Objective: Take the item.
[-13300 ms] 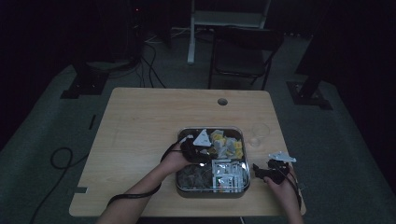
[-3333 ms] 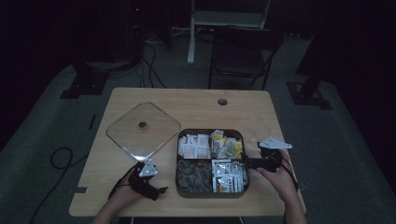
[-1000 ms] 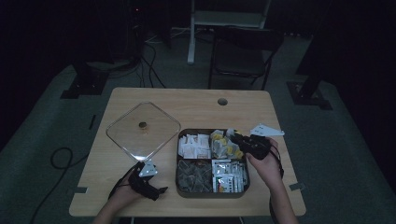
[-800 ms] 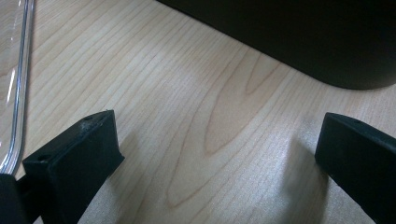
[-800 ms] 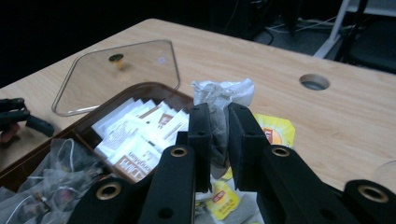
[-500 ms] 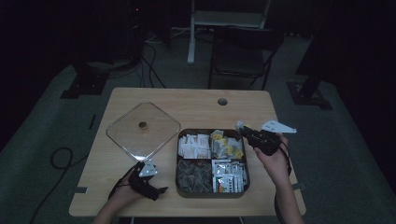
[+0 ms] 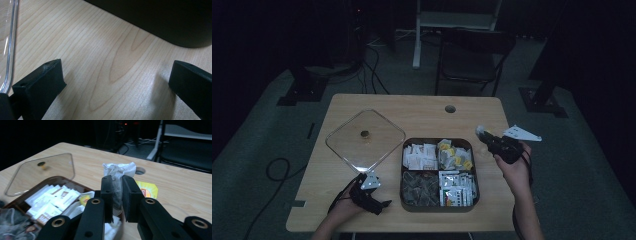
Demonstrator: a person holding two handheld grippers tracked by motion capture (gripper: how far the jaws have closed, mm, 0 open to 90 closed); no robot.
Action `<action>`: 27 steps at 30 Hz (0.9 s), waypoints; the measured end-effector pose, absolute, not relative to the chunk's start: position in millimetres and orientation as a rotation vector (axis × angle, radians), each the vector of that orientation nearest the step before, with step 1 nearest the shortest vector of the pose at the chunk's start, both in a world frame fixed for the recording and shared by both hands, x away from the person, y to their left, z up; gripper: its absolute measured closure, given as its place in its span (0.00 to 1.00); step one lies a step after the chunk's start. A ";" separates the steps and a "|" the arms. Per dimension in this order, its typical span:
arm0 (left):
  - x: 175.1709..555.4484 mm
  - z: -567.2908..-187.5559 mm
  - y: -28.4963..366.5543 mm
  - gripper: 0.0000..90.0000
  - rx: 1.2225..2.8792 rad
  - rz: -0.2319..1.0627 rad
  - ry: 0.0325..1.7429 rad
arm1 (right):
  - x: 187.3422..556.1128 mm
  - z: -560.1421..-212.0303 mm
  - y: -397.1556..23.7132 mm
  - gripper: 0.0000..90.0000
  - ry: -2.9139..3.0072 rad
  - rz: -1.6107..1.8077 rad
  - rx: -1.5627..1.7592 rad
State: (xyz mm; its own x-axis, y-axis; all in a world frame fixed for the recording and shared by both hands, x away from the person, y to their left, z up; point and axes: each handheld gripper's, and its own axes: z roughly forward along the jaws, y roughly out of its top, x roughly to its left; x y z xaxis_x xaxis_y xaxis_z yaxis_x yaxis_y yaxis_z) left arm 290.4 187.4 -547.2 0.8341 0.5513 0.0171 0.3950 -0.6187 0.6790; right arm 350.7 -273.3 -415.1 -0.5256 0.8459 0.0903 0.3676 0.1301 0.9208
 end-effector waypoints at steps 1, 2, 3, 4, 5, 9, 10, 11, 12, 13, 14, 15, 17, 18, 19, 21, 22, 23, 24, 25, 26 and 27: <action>290.4 -547.2 187.3 0.00 2.314 0.292 0.689 | 351.8 -415.6 -279.0 0.89 1.941 1.373 1.176; 290.4 -547.2 187.4 0.00 2.314 0.292 0.688 | 352.4 -415.9 -281.9 0.89 1.930 1.373 1.184; 290.4 -547.2 187.3 0.00 2.313 0.292 0.689 | 352.6 -416.1 -283.4 0.89 1.928 1.372 1.188; 290.4 -547.2 187.3 0.00 2.313 0.292 0.689 | 353.4 -416.6 -286.3 0.89 1.923 1.367 1.195; 290.4 -547.2 187.3 0.00 2.314 0.291 0.689 | 353.9 -417.4 -289.8 0.89 1.912 1.365 1.202; 290.4 -547.2 187.4 0.00 2.314 0.291 0.688 | 355.3 -420.8 -298.7 0.89 1.892 1.360 1.237; 290.4 -547.2 187.3 0.00 2.313 0.291 0.690 | 355.9 -421.9 -300.8 0.89 1.885 1.362 1.244; 290.4 -547.2 187.4 0.00 2.316 0.292 0.688 | 356.4 -422.9 -302.2 0.89 1.879 1.364 1.250; 290.5 -547.1 187.4 0.00 2.316 0.292 0.687 | 357.2 -424.2 -304.0 0.89 1.879 1.359 1.261; 290.5 -547.1 187.4 0.00 2.316 0.292 0.687 | 358.2 -425.7 -305.6 0.89 1.874 1.354 1.267; 290.4 -547.1 187.4 0.00 2.316 0.292 0.687 | 359.3 -427.4 -307.4 0.89 1.869 1.351 1.271; 290.4 -547.2 187.4 0.00 2.315 0.290 0.688 | 360.7 -429.4 -309.1 0.89 1.870 1.350 1.283; 290.4 -547.2 187.4 0.00 2.315 0.290 0.688 | 362.8 -432.5 -311.5 0.89 1.862 1.345 1.294; 290.3 -547.2 187.3 0.00 2.315 0.290 0.689 | 364.1 -434.3 -312.5 0.89 1.863 1.345 1.302; 290.4 -547.2 187.4 0.00 2.315 0.290 0.688 | 365.2 -436.1 -313.5 0.89 1.860 1.343 1.310; 290.4 -547.2 187.4 0.00 2.315 0.290 0.688 | 367.7 -439.8 -315.3 0.89 1.860 1.339 1.325; 290.4 -547.2 187.4 0.00 2.315 0.290 0.689 | 369.4 -442.1 -316.4 0.89 1.861 1.334 1.333; 290.4 -547.2 187.4 0.00 2.315 0.290 0.689 | 369.4 -442.1 -316.4 0.89 1.861 1.334 1.333; 290.3 -547.2 187.4 0.00 2.315 0.290 0.689 | 370.3 -443.5 -316.7 0.89 1.862 1.331 1.339; 290.3 -547.2 187.4 0.00 2.315 0.289 0.689 | 372.6 -447.3 -316.8 0.89 1.870 1.319 1.349; 290.4 -547.2 187.4 0.00 2.315 0.290 0.689 | 373.4 -448.7 -316.7 0.89 1.874 1.316 1.349; 290.4 -547.2 187.4 0.00 2.315 0.290 0.689 | 374.4 -450.4 -316.8 0.89 1.876 1.315 1.356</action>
State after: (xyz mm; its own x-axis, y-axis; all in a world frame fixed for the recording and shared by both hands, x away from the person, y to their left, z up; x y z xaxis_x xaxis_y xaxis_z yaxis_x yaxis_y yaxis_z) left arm 290.4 187.4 -547.2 0.8340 0.5515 0.0152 0.3963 -0.6181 0.6789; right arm 374.4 -316.8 -450.4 -0.3976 0.9053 0.1495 0.4495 0.0501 0.8919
